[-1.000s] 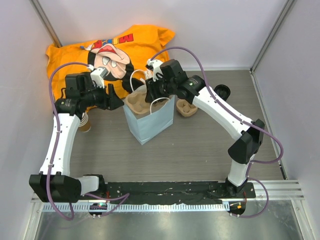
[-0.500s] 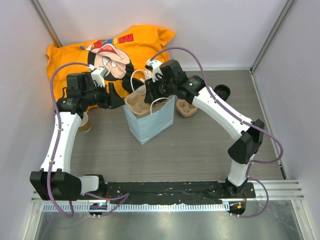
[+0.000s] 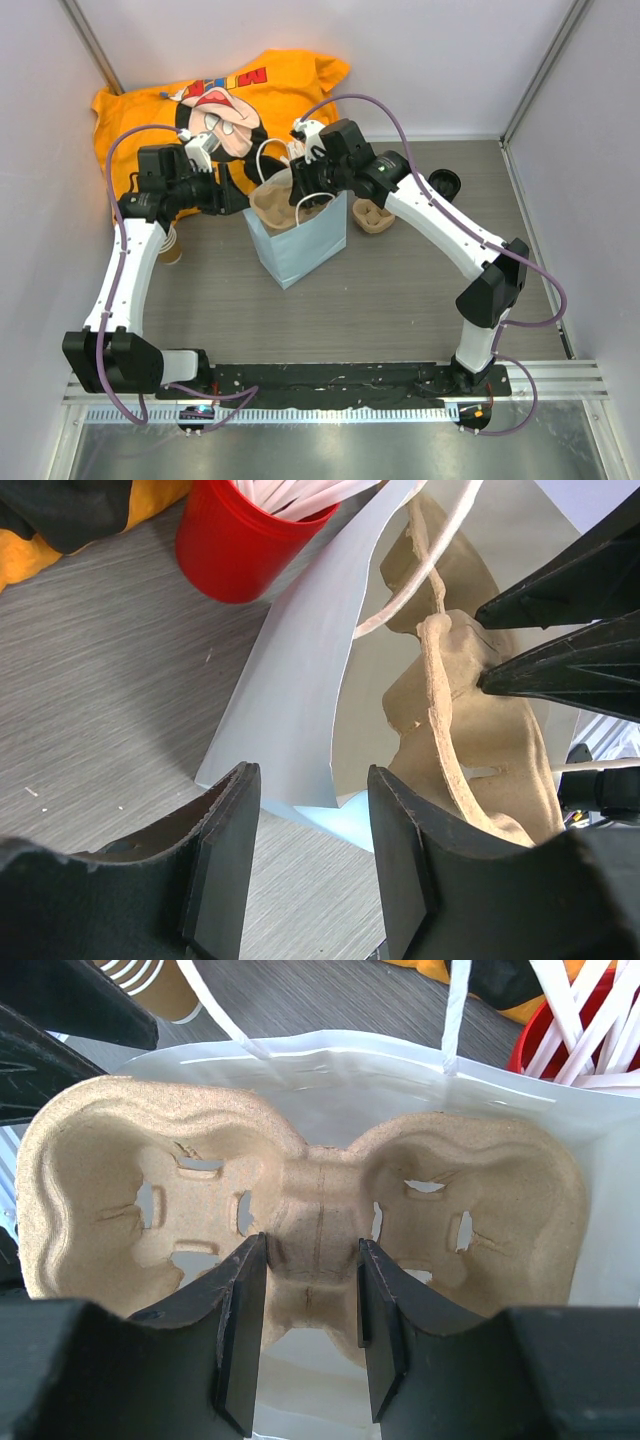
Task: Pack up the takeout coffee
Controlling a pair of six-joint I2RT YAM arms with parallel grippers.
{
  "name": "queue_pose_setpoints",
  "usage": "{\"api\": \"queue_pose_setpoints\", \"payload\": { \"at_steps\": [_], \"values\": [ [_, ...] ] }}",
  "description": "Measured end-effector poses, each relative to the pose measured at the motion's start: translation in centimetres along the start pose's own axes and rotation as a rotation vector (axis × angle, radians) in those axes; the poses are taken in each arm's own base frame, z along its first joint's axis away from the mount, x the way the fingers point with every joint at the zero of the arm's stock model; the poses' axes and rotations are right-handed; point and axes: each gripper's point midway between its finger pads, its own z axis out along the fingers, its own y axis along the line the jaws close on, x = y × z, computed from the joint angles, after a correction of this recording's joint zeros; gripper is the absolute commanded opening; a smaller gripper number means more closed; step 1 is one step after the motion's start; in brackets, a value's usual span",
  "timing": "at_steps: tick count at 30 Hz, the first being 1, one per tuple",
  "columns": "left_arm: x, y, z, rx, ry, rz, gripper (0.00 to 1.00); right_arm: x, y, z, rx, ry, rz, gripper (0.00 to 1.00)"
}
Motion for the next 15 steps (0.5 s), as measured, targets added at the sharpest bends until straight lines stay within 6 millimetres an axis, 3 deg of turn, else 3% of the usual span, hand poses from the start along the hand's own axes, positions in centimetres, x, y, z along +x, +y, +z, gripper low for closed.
{"api": "queue_pose_setpoints", "payload": {
  "at_steps": [11,15],
  "values": [
    [0.07,-0.32,0.02,0.02,-0.001,0.001,0.48,0.16,-0.61,0.38,0.029,0.004,0.002,0.28],
    [0.03,-0.6,-0.09,0.029,-0.004,-0.004,0.55,0.25,-0.76,0.53,0.036,0.007,0.003,0.29]
  ]
}}
